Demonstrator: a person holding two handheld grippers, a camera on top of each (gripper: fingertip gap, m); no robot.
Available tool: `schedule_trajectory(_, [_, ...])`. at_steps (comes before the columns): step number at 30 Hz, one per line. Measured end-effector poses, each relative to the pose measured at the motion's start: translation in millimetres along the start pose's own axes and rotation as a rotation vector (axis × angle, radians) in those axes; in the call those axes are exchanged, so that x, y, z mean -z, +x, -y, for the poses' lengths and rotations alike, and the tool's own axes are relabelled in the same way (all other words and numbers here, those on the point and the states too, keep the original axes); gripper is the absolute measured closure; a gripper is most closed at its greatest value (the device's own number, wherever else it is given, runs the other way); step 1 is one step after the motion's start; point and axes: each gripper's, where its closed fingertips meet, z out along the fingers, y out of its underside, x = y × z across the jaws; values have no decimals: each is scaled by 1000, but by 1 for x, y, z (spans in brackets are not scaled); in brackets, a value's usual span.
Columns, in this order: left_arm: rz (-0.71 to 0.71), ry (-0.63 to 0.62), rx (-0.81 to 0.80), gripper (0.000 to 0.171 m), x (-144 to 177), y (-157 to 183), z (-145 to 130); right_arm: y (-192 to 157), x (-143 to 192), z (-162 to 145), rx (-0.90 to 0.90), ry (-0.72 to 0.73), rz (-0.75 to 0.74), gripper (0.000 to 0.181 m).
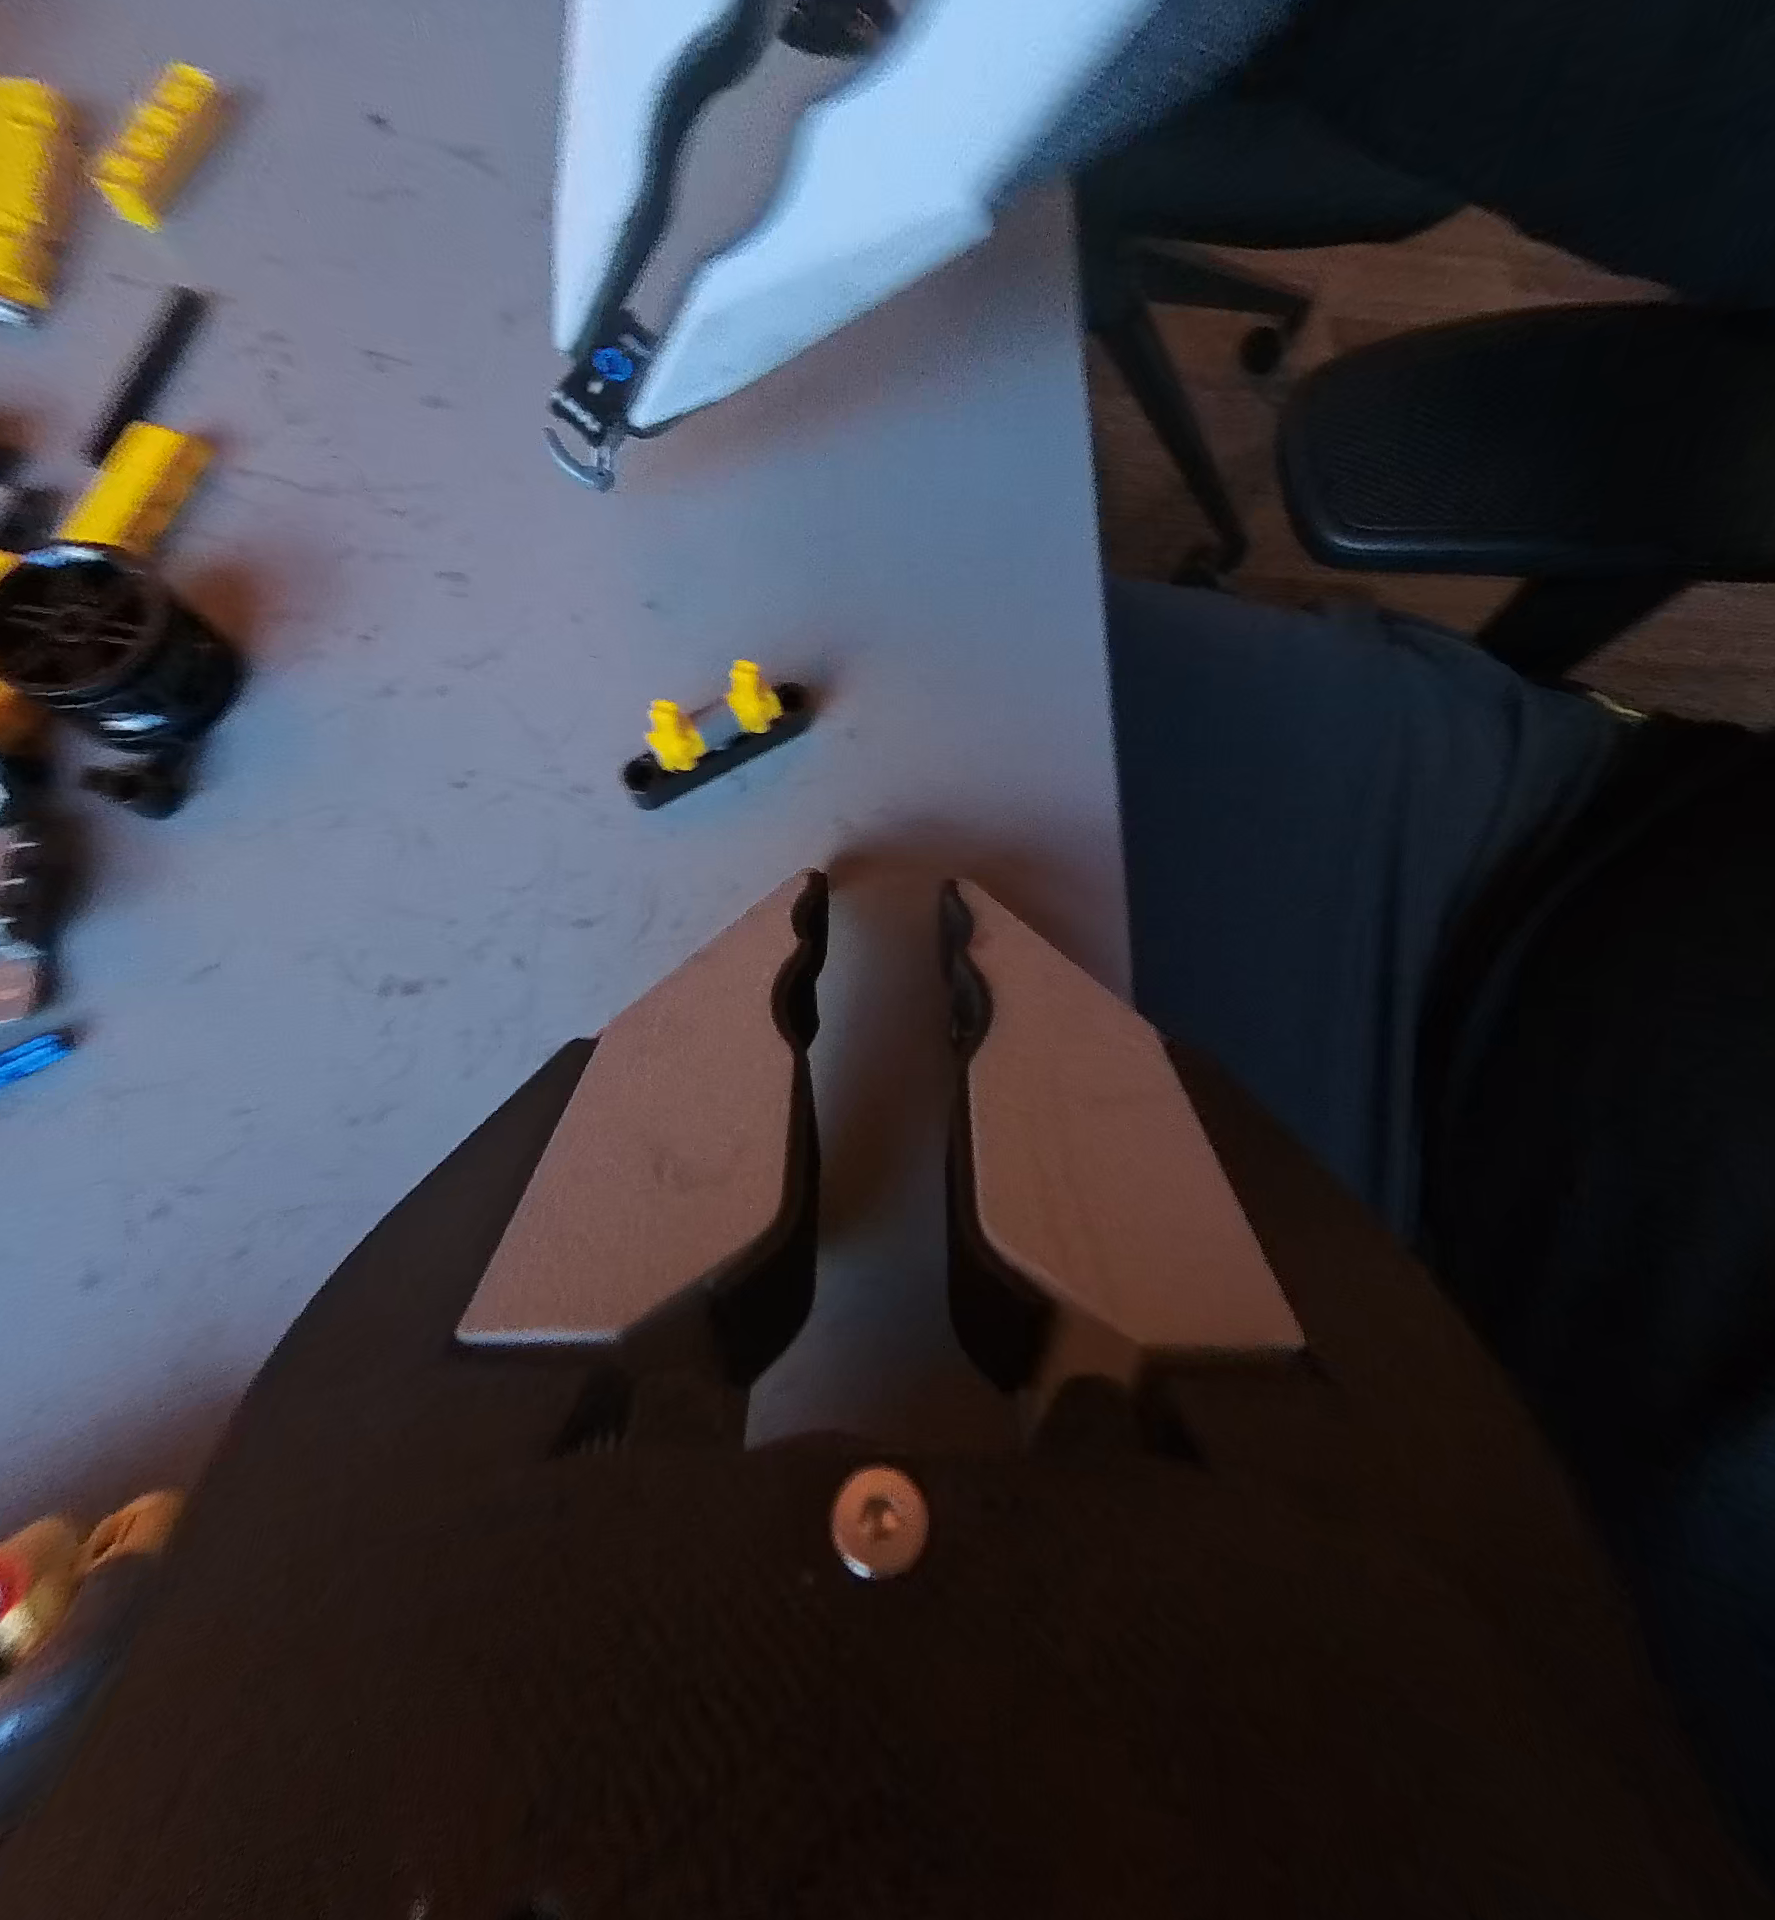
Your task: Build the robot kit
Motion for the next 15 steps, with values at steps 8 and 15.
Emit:
schedule_trajectory(8, [39, 262, 98, 154, 29, -15, 30, -22, 12, 60, 450, 120, -245, 174])
schedule_trajectory(15, [-90, 318, 124, 143, 46, -5, 43, -51, 9, 72, 601, 152, -271, 174])
